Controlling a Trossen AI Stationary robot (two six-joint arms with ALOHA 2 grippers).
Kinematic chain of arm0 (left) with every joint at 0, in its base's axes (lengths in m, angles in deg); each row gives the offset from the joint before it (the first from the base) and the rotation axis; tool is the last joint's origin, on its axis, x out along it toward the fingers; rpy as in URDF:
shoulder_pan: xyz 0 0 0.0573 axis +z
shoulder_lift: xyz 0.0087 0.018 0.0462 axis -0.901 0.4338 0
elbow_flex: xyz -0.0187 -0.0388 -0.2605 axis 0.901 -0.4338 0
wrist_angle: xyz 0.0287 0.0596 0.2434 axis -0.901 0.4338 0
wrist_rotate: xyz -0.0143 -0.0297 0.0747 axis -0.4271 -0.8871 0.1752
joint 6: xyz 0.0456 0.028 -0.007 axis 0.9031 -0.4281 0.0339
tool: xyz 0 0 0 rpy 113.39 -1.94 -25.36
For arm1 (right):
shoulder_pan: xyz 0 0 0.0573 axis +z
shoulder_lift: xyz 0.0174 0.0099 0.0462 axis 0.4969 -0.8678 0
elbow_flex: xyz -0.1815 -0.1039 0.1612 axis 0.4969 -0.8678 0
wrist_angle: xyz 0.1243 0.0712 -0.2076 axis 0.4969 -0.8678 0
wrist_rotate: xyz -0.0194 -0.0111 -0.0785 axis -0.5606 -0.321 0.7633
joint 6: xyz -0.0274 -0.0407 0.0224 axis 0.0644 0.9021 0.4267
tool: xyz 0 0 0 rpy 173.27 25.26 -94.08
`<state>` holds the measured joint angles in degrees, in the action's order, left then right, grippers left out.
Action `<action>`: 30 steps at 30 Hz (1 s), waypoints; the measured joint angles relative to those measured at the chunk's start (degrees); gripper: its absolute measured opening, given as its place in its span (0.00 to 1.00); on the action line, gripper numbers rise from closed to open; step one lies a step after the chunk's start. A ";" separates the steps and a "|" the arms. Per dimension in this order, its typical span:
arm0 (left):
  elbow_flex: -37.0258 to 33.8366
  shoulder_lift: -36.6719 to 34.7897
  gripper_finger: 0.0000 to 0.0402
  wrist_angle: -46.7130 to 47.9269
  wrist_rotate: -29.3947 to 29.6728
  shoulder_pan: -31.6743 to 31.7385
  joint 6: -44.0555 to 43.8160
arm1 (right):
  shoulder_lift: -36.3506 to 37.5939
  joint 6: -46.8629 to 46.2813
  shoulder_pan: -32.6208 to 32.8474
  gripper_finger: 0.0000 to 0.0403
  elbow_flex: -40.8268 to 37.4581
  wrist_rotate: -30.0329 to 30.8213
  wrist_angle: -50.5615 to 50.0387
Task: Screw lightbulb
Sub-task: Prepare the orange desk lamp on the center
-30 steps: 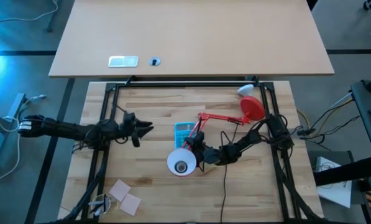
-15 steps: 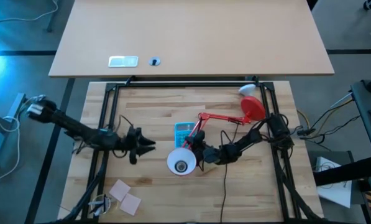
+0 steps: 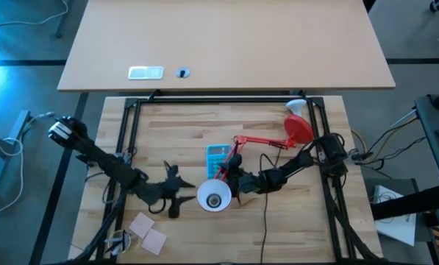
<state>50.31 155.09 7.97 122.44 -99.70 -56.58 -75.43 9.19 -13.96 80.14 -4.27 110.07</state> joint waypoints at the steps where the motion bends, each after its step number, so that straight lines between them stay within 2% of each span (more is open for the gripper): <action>1: 3.95 -0.28 0.44 8.63 -0.05 -0.68 -0.53 | 0.40 -1.13 0.00 0.33 0.00 -0.32 -1.48; 5: 19.65 -0.83 0.46 38.35 2.56 -3.84 -3.73 | 1.66 -2.87 0.04 0.33 -0.09 -1.48 -4.02; 8: 27.94 -0.52 0.46 46.59 4.25 -6.18 -1.94 | 2.19 -1.86 0.07 0.33 -0.06 -3.14 -5.57; 12: 33.11 0.74 0.47 43.03 3.96 -6.88 5.64 | 2.36 -3.32 0.01 0.33 1.22 -4.24 -10.53; 16: 36.05 6.78 0.47 38.92 2.46 -6.90 11.97 | 2.39 -5.08 -0.02 0.34 2.50 -4.31 -14.13; 21: 38.66 15.87 0.47 39.39 0.77 -6.02 14.91 | 2.39 -4.98 -0.02 0.34 3.71 -4.52 -16.06; 25: 42.06 19.19 0.47 39.33 0.62 -5.00 18.45 | 2.39 -5.92 0.00 0.34 4.77 -6.70 -19.00; 27: 43.37 19.77 0.47 39.47 -2.17 -4.17 19.68 | 2.39 -7.41 0.02 0.35 5.48 -7.84 -21.52; 30: 43.62 20.55 0.47 39.90 -10.36 -2.09 19.80 | 2.39 -9.33 0.00 0.34 6.85 -8.20 -25.19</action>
<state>93.93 175.64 47.87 112.08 -101.78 -36.78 -73.05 -0.13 -13.96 86.99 -12.48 84.88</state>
